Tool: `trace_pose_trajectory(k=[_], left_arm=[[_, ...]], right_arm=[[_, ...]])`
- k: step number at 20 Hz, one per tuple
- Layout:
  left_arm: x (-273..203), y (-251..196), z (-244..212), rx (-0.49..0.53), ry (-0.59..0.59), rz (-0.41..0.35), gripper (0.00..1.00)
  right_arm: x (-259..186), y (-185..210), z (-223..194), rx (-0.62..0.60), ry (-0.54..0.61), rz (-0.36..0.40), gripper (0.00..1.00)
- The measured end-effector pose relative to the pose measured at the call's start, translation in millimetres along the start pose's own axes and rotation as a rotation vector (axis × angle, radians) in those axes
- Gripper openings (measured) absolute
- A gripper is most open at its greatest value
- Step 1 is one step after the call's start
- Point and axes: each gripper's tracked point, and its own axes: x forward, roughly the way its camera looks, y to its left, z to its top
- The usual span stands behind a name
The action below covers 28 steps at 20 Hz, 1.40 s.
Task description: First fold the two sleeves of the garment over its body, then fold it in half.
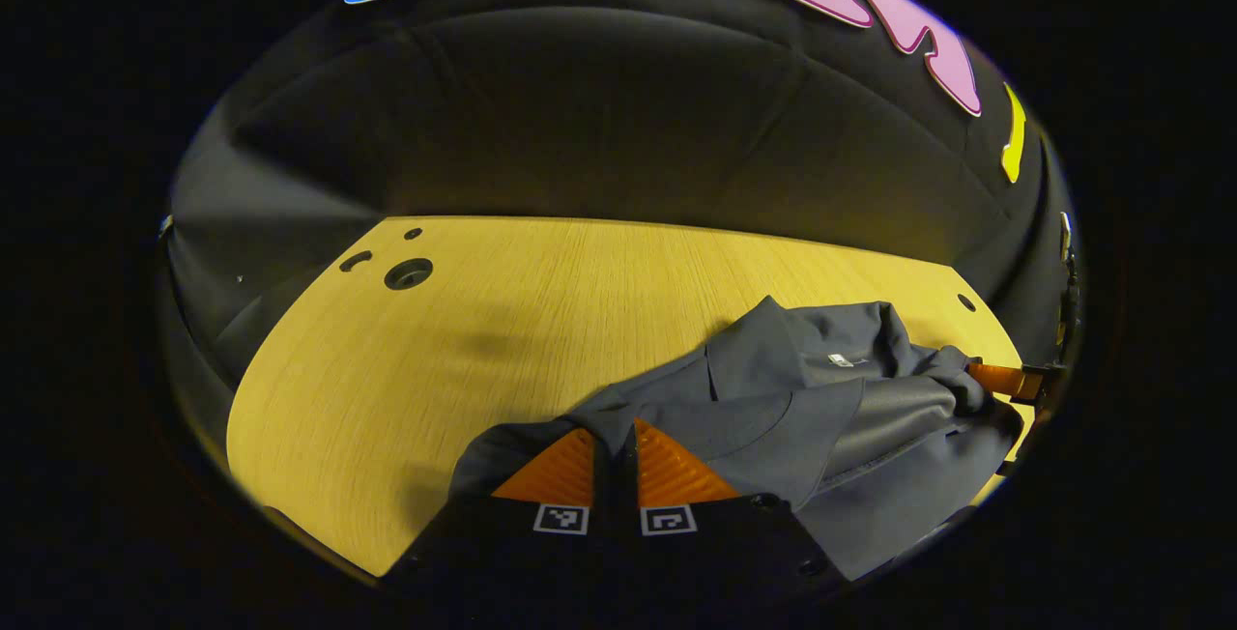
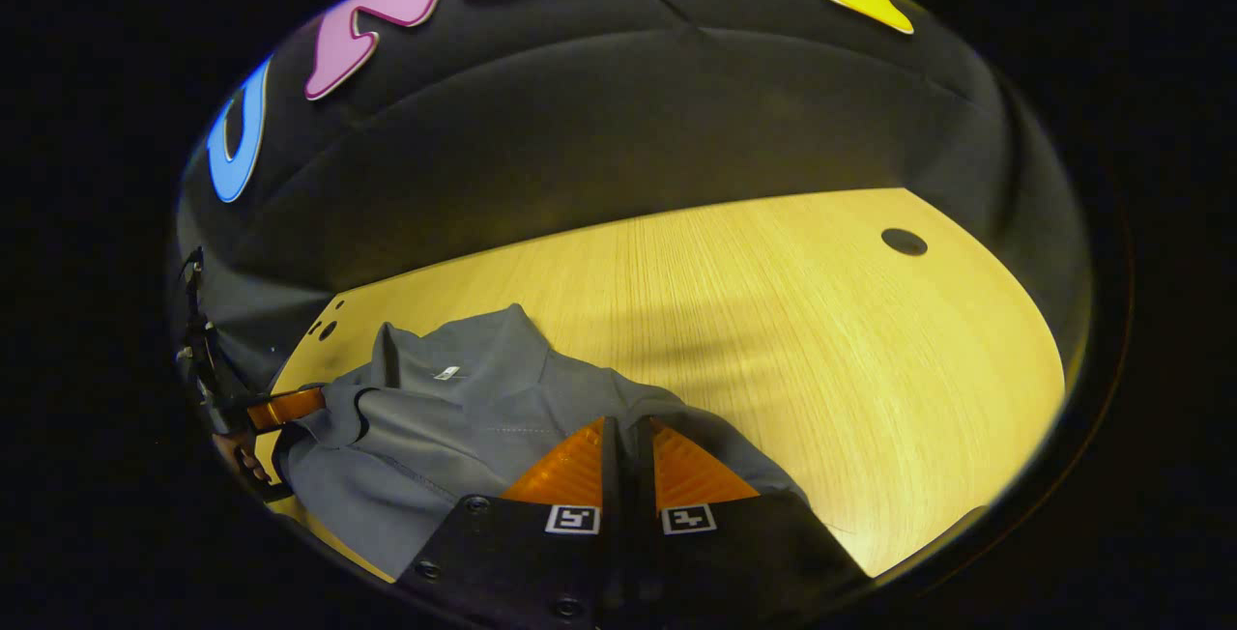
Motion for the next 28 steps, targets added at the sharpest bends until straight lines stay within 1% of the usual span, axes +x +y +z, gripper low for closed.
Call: trace_pose_trajectory(k=[1, 2, 3, 4, 5, 6, 7, 8, 9, 10, 11, 12, 13, 14, 16, 18, 20, 23, 25, 28], left_arm=[[-1, 0, 0, 0.002, 0.003, -0.001, 0.06], [-1, -1, -2, 0.001, 0.009, 0.000, 0.08], [-1, -3, -4, -0.003, 0.019, -0.005, 0.10], [-1, -4, -8, -0.008, 0.037, -0.003, 0.17], [-3, -6, -13, -0.008, 0.058, -0.002, 0.12], [-8, -6, -14, 0.000, 0.072, 0.007, 0.34], [-13, -7, -13, 0.005, 0.081, 0.009, 0.33], [-18, -11, -12, 0.002, 0.081, 0.007, 0.46], [-25, -14, -10, -0.009, 0.074, 0.005, 0.59], [-33, -15, -8, -0.025, 0.067, 0.006, 0.72], [-41, -18, -5, -0.039, 0.057, 0.001, 0.77], [-48, -20, -4, -0.047, 0.046, -0.003, 0.90], [-56, -20, -1, -0.044, 0.035, 0.000, 0.90], [-66, -20, -1, -0.036, 0.032, 0.007, 0.90], [-85, -21, 0, -0.010, 0.026, 0.015, 0.91], [-106, -25, 1, 0.015, 0.005, 0.008, 0.91], [-129, -35, 4, 0.032, -0.023, -0.006, 0.90], [-168, -54, 9, 0.043, -0.075, -0.037, 0.90], [-196, -66, 15, 0.054, -0.114, -0.062, 0.90], [-235, -81, 7, 0.043, -0.140, -0.095, 0.90]], right_arm=[[2, -2, -1, 0.006, 0.005, -0.022, 0.11], [1, -2, -2, 0.010, 0.014, -0.039, 0.15], [1, -1, -7, 0.019, 0.040, -0.051, 0.18], [0, 0, -11, 0.033, 0.064, -0.062, 0.25], [-2, 2, -10, 0.054, 0.074, -0.061, 0.27], [-5, 7, -7, 0.075, 0.077, -0.045, 0.35], [-7, 13, -5, 0.085, 0.078, -0.023, 0.56], [-17, 13, -1, 0.072, 0.074, -0.017, 0.77], [-21, 9, -2, 0.048, 0.070, -0.028, 0.99], [-30, 6, -1, 0.026, 0.066, -0.034, 0.91], [-38, 6, 2, 0.009, 0.061, -0.035, 0.91], [-48, 8, 5, -0.004, 0.050, -0.027, 0.95], [-56, 10, 7, -0.016, 0.046, -0.021, 0.98], [-66, 12, 9, -0.029, 0.038, -0.012, 0.98], [-86, 18, 14, -0.053, 0.021, 0.002, 0.99], [-106, 29, 16, -0.084, 0.009, 0.029, 0.99], [-128, 37, 23, -0.106, -0.021, 0.046, 0.99], [-164, 54, 32, -0.095, -0.073, 0.082, 0.99], [-189, 59, 32, -0.090, -0.101, 0.103, 0.99], [-224, 62, 25, -0.107, -0.128, 0.126, 0.99]])
